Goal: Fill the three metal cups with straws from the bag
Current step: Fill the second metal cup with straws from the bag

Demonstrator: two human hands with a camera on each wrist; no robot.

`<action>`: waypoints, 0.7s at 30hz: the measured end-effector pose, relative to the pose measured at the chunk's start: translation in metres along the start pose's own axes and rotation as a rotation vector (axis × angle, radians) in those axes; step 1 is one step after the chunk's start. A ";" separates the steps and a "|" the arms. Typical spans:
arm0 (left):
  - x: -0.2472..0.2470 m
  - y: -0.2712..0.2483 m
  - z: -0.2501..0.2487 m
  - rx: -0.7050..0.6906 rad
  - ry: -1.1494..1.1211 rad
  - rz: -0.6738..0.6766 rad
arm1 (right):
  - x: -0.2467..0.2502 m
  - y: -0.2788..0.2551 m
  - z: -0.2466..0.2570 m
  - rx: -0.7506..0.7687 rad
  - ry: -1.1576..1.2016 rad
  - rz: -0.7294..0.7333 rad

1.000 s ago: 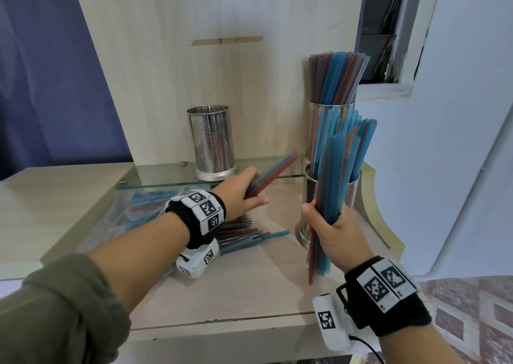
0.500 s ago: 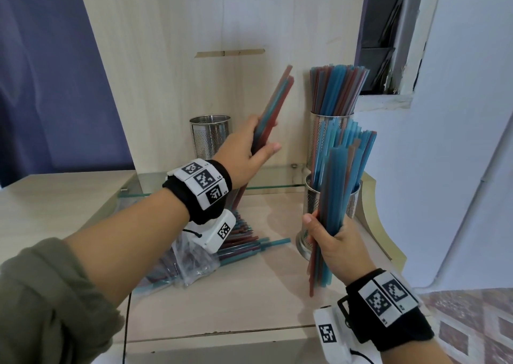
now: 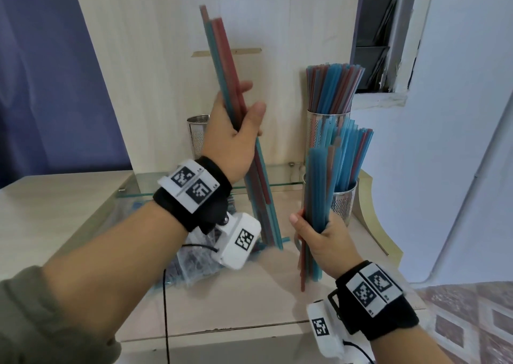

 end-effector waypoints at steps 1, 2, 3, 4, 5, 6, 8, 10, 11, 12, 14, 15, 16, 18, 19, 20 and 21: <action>-0.007 -0.011 0.003 0.023 -0.003 0.031 | -0.004 -0.002 0.004 0.018 0.022 0.002; -0.014 -0.023 0.007 0.040 -0.001 0.064 | -0.007 -0.003 0.006 0.033 0.036 0.001; -0.021 -0.034 0.009 0.045 0.006 0.100 | -0.009 -0.004 0.007 0.045 0.047 -0.002; -0.027 -0.044 0.009 0.041 0.012 0.132 | -0.011 -0.005 0.008 0.055 0.064 -0.007; -0.033 -0.052 0.010 0.038 0.012 0.156 | -0.013 -0.004 0.007 0.065 0.083 -0.011; -0.037 -0.058 0.012 0.046 -0.001 0.166 | -0.015 -0.004 0.007 0.074 0.092 -0.015; -0.041 -0.064 0.015 0.080 -0.037 0.153 | -0.024 -0.002 0.006 0.077 0.105 0.019; -0.044 -0.066 0.016 0.102 -0.065 0.135 | -0.033 -0.003 0.009 0.081 0.176 0.091; -0.045 -0.067 0.016 0.104 -0.081 0.130 | -0.037 -0.004 0.012 0.089 0.192 0.128; -0.046 -0.068 0.015 0.099 -0.093 0.128 | -0.040 -0.004 0.012 0.079 0.194 0.155; -0.046 -0.069 0.012 0.082 -0.100 0.128 | -0.044 -0.004 0.011 0.056 0.188 0.206; -0.046 -0.069 0.011 0.081 -0.110 0.133 | -0.046 -0.004 0.009 0.038 0.189 0.228; -0.047 -0.070 0.011 0.091 -0.131 0.141 | -0.047 -0.003 0.007 0.019 0.175 0.241; -0.049 -0.072 0.014 0.122 -0.176 0.163 | -0.047 0.000 0.006 -0.009 0.138 0.242; -0.051 -0.074 0.016 0.138 -0.194 0.180 | -0.047 0.001 0.006 -0.013 0.124 0.244; -0.052 -0.076 0.018 0.156 -0.212 0.202 | -0.048 0.002 0.006 -0.020 0.110 0.249; -0.054 -0.077 0.019 0.171 -0.229 0.222 | -0.048 0.004 0.006 -0.026 0.098 0.246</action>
Point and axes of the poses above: each hand's wrist, its own y-axis towards the middle knuckle, its own x-axis out of the back of the hand, z = x × y, the point moved 10 cm from there along y, towards the middle knuckle, and after that the axes turned 11 degrees about -x, right-handed, at the moved point
